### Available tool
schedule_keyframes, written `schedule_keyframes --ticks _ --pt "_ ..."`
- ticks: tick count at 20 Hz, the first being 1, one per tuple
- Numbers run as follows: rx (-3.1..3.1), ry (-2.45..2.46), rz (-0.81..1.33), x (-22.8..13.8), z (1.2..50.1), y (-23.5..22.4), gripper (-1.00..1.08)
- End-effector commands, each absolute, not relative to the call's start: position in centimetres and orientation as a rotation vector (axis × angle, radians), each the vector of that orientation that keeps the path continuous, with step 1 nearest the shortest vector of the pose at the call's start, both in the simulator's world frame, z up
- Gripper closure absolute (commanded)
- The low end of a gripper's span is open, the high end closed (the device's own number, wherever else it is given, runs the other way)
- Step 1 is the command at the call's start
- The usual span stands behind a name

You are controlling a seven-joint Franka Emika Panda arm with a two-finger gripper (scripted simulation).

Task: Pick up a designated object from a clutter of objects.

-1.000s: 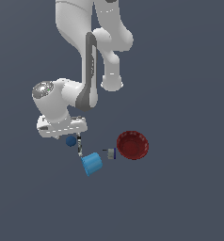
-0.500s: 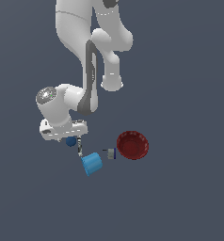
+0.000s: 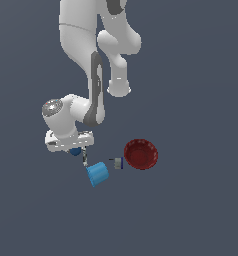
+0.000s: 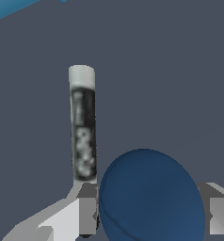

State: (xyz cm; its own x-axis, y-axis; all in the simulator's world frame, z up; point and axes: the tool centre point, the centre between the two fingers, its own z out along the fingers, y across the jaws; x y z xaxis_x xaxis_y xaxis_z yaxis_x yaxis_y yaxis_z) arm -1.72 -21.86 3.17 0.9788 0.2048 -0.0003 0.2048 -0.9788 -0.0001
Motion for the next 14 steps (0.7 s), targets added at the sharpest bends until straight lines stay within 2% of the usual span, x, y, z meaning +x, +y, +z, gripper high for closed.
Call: schedule_keyframes --ticks 1,14 --pt "-3.125 -0.324 0.0 -1.69 3.09 -21.83 1.08" --pt "-3.125 -0.323 -0.001 -1.63 3.87 -21.78 1.08"
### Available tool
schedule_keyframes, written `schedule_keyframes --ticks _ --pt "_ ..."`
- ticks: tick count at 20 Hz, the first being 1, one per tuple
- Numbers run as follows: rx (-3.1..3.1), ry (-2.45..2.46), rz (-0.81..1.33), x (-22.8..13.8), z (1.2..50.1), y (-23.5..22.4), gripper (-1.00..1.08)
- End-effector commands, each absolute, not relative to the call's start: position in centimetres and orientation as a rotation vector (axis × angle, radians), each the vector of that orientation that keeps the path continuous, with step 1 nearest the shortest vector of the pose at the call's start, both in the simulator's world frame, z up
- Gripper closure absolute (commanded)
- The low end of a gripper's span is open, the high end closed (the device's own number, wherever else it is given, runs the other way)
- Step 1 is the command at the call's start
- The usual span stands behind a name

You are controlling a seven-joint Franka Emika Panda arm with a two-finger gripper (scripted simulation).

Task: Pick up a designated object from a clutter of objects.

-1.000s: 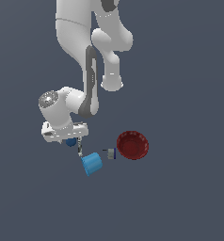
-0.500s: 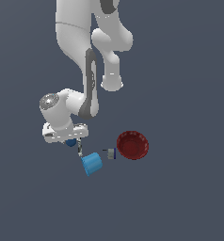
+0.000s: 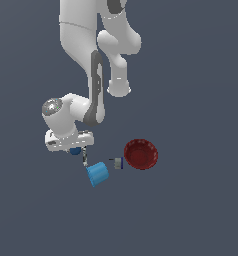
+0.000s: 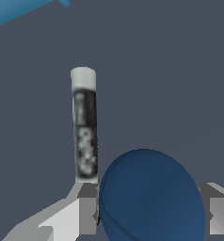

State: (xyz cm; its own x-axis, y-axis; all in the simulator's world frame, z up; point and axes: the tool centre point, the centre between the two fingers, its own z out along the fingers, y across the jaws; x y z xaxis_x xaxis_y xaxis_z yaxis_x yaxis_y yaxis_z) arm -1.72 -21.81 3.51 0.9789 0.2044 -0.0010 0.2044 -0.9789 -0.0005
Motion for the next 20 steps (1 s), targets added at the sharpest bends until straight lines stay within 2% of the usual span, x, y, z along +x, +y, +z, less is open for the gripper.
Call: schedule_keyframes --ticks 1,10,20 --pt "-3.125 -0.323 -0.001 -1.6 4.2 -21.7 1.08" --pt "-3.125 -0.322 -0.001 -1.1 9.7 -21.0 1.08" --pt "-3.126 -0.322 0.001 -0.1 20.5 -19.7 1.08"
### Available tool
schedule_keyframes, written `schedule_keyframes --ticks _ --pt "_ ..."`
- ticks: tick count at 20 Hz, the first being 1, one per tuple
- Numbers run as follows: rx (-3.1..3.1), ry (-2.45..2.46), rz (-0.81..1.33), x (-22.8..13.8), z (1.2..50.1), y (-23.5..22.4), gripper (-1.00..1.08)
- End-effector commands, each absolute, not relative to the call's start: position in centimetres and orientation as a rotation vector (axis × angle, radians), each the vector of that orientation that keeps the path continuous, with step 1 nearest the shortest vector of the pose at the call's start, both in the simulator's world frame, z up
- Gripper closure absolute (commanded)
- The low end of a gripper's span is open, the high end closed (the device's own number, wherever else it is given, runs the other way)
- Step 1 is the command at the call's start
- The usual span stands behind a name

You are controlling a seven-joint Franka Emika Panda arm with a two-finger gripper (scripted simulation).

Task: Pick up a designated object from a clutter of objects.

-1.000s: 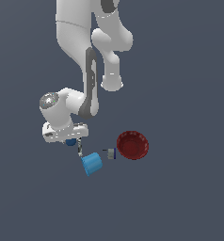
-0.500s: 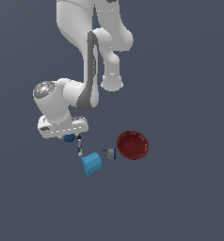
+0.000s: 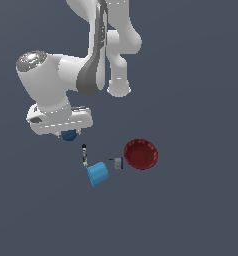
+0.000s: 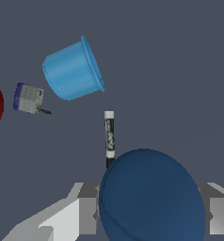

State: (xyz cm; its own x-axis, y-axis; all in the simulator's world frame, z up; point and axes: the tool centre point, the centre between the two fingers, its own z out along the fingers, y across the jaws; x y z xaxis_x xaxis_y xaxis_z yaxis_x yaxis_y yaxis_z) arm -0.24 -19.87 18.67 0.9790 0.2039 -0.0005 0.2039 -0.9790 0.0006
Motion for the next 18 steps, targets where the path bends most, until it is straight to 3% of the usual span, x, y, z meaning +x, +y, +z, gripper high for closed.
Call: schedule_keyframes --ticks 1,10,18 --pt "3.124 0.321 -0.001 0.0 21.6 -19.5 1.08" --pt "3.123 0.322 -0.001 1.1 30.4 -18.4 1.08" --pt "3.124 0.324 0.0 1.8 34.6 -17.9 1.08"
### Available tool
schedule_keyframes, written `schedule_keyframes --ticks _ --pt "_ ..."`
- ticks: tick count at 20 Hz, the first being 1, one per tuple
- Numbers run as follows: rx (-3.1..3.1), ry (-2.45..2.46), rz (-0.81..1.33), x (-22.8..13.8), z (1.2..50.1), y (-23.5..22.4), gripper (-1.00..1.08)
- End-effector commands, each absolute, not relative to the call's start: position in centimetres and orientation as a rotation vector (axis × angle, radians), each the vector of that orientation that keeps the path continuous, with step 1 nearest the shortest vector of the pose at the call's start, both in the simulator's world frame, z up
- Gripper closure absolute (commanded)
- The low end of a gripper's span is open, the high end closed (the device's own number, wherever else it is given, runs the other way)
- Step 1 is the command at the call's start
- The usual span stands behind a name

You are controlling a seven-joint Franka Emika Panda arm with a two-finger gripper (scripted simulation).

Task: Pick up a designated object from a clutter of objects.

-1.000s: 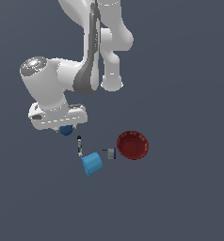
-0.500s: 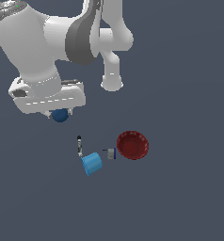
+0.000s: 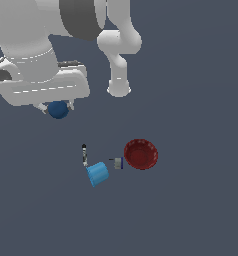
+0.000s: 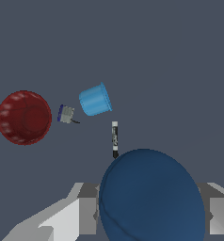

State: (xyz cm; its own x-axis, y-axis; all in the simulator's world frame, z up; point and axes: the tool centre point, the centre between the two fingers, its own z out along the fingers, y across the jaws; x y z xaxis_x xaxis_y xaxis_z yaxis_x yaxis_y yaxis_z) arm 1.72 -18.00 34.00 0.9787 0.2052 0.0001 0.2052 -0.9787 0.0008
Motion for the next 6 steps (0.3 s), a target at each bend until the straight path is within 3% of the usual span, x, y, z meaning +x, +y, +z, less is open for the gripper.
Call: schedule_keyframes --ticks 1,6 --pt "3.124 0.324 0.0 1.88 34.92 -17.9 1.08" --pt "3.124 0.324 0.0 2.02 35.55 -17.83 1.08"
